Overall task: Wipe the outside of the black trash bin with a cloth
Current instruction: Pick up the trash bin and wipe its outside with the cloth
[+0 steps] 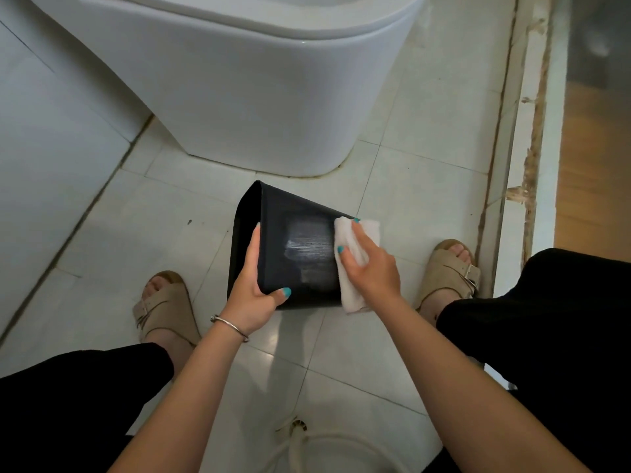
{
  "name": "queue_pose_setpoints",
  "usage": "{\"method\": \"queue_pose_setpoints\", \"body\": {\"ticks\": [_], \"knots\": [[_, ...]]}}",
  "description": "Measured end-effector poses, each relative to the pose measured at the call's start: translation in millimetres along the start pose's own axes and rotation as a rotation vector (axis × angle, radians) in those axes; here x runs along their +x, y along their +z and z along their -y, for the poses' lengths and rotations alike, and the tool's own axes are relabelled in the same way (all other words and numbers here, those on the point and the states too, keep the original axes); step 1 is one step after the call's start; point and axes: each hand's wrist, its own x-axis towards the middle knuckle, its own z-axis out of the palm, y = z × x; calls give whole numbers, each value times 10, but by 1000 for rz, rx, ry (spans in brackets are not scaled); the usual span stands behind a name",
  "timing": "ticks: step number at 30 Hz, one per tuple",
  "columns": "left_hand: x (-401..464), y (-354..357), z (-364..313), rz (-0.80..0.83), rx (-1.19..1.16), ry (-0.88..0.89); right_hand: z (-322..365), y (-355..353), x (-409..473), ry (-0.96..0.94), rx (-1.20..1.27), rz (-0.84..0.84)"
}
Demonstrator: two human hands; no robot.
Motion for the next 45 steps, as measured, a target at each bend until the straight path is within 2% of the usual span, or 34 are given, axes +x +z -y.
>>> {"method": "queue_pose_setpoints", "body": {"ticks": [5,12,15,18,25,27,31,40,45], "knots": [[2,3,-29,9,23,4,159,58,-54,-20,22,3],[25,-11,-73,52,62,21,735,114,-296,-321,-19,64],[-24,-25,-61,49,62,12,742,121,-322,-364,-45,70],[-26,-44,-55,32,55,-2,556,83,-247,-318,-51,60],[-16,5,-81,29,51,-8,-47,-5,-71,8,-3,19],[-10,-21,-92,30,68,-9,-69,17,-67,44,-2,18],[4,-74,-159,58,93,4,202,125,-147,-38,18,29],[79,-180,-181,104,134,29,750,176,-382,-384,86,81],[81,-186,-162,98,113,31,528,164,-316,-357,32,45]]}}
